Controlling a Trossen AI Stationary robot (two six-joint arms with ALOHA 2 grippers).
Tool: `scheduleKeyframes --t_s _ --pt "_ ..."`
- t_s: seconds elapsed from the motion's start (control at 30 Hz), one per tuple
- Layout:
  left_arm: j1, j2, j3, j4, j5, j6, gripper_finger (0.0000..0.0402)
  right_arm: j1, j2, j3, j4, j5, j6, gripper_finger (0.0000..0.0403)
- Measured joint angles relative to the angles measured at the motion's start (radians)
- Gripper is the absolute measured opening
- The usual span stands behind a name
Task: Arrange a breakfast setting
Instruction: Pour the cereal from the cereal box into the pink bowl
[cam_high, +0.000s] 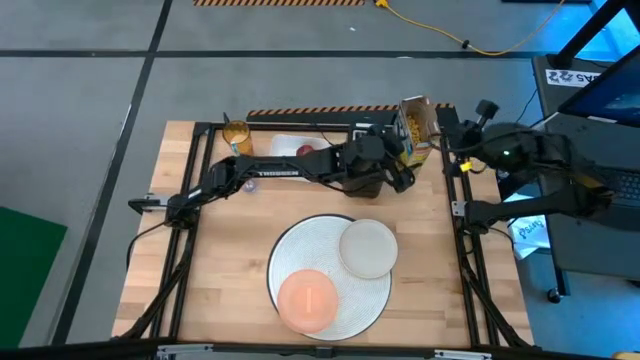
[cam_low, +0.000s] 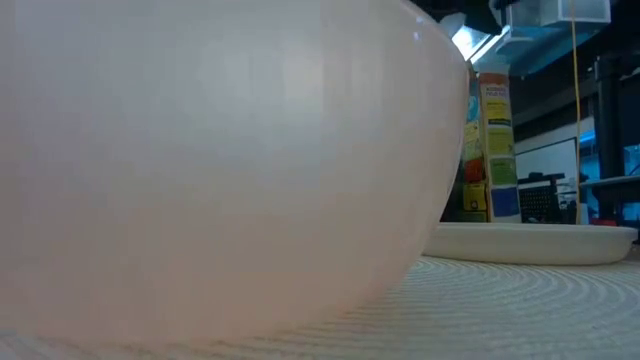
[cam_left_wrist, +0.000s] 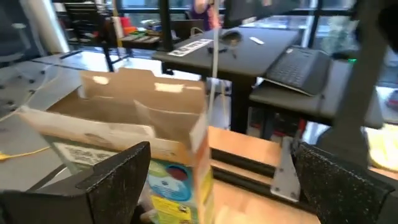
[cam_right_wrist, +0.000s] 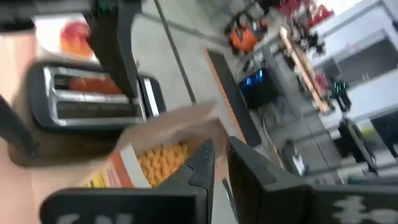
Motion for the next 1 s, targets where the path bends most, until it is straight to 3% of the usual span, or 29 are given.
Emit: scheduleKeyframes --t_s 0.13,0.37,0.53,0.8,1.0 --pt "0.004 0.001 0.000 -0.003 -0.062 0.000 0.0381 -0.106 0.018 -0.001 -0.046 -0.090 0.019 0.0037" --pt "0.022 0.001 0.000 -0.014 -0.040 -0.027 0.0381 -0.292 0.058 -0.050 0.045 -0.370 -0.138 0.0037" --pt "0.020 0.001 0.000 -0.041 -0.024 -0.028 0.0381 -0.385 0.146 -0.055 0.056 -0.455 -0.245 0.0037" --pt "0.025 0.001 -0.001 -0.179 0.017 -0.080 0.0381 -0.436 0.279 -0.022 -0.003 -0.486 -0.302 0.0037" --pt "0.016 0.001 -0.001 -0.226 0.019 -0.082 0.0381 -0.436 0.357 0.086 -0.175 -0.468 -0.299 0.0037"
